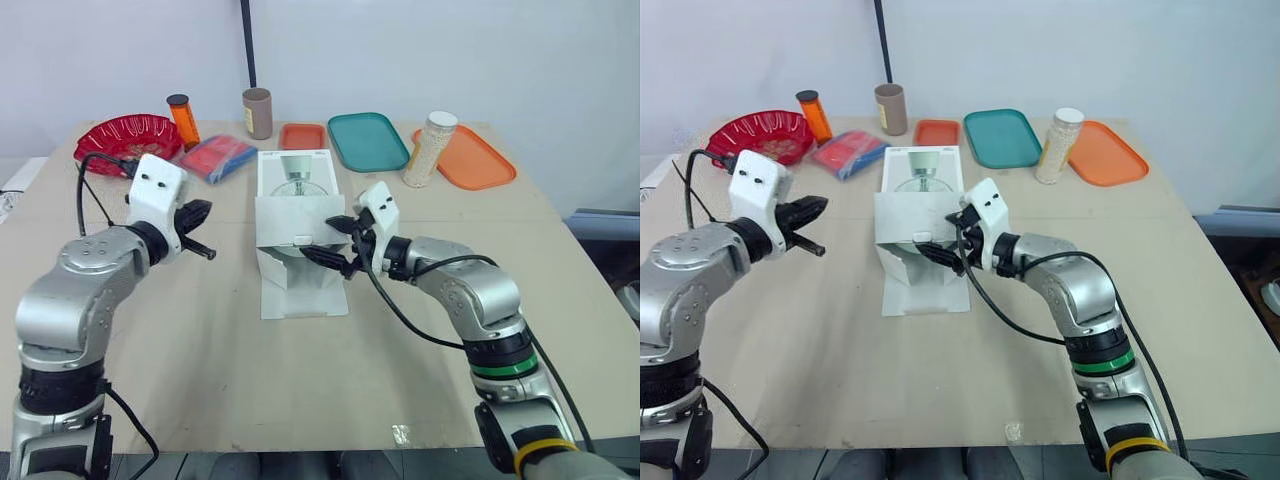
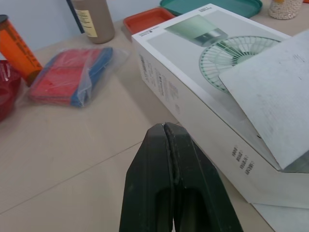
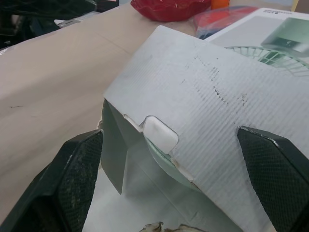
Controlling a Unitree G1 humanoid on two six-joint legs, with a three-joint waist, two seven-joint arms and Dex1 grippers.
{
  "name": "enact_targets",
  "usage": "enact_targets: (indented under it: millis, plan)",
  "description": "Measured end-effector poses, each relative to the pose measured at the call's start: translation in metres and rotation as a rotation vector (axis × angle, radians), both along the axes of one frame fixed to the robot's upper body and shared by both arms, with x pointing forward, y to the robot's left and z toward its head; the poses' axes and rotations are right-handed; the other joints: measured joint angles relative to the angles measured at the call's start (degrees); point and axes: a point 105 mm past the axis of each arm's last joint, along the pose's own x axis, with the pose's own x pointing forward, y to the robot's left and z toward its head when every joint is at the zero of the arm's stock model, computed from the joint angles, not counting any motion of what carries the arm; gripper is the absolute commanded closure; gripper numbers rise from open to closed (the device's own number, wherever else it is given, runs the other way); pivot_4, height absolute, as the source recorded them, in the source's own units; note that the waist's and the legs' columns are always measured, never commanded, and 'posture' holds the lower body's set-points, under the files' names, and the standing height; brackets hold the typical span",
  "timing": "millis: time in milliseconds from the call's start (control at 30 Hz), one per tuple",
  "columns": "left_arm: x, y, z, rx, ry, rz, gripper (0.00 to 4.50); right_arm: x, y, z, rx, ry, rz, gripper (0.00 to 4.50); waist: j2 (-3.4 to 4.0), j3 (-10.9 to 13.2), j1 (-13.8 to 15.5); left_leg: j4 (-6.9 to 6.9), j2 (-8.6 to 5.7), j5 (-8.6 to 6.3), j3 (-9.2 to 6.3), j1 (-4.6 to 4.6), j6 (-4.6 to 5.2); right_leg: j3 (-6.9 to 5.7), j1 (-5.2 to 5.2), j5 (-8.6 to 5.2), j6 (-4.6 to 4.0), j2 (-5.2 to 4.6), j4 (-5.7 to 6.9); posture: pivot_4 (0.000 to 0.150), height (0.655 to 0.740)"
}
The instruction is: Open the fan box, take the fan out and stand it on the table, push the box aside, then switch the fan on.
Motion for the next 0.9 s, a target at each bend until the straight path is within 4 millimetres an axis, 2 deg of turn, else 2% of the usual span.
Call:
enact_targets:
  millis: [100,267,300,367,533,700,900]
  plan:
    - [-0.002,-0.009,-0.001,-0.01,0.021,-0.036,4.42,0.002,0.0,-0.001,-0.005,0.012,-0.014,0.0,0.0,0.0,0.0,0.0,0.0,0.0,-0.01,0.0,0.0,-0.01,0.0,0.0,0.0,0.01,0.0,0.15,0.74]
    - [-0.004,-0.047,0.0,-0.009,0.04,-0.188,4.42,0.002,0.0,-0.003,-0.016,0.027,-0.018,0.0,0.0,0.0,0.1,0.0,-0.02,0.01,0.0,-0.01,-0.01,0.0,0.01,0.0,0.0,-0.01,-0.01,0.15,0.74]
    - [-0.003,-0.059,-0.006,0.01,0.063,-0.234,4.42,0.002,0.001,-0.004,-0.024,0.026,-0.013,0.0,0.01,0.0,0.1,0.0,-0.02,0.0,0.01,0.01,-0.01,0.01,0.01,0.0,0.0,0.01,0.0,0.15,0.74]
    - [0.002,-0.068,-0.018,0.02,0.104,-0.265,4.42,0.001,0.002,-0.004,-0.03,0.025,-0.012,0.0,0.01,0.0,0.0,0.0,-0.02,0.01,0.01,0.02,-0.01,0.01,0.01,0.0,0.0,0.02,0.01,0.15,0.74]
    - [0.022,-0.079,-0.043,-0.02,0.175,-0.254,4.42,0.001,0.0,-0.005,-0.045,0.018,-0.019,0.0,0.02,0.0,0.0,0.0,-0.02,0.01,0.01,0.02,-0.01,0.0,0.01,0.01,-0.01,0.02,0.01,0.15,0.74]
    - [0.031,-0.087,-0.044,-0.015,0.163,-0.266,4.42,-0.002,-0.002,-0.004,-0.061,-0.003,-0.029,0.0,0.03,0.0,0.1,0.0,-0.02,0.0,0.0,0.01,-0.01,0.0,0.01,0.01,-0.01,0.01,0.01,0.15,0.74]
    - [0.035,-0.088,-0.045,0.003,0.159,-0.27,4.42,-0.022,-0.002,0.011,-0.08,-0.069,-0.018,0.0,0.08,0.0,0.1,0.01,-0.02,0.01,-0.02,0.06,-0.01,0.01,0.05,0.01,-0.01,0.02,0.02,0.15,0.74]
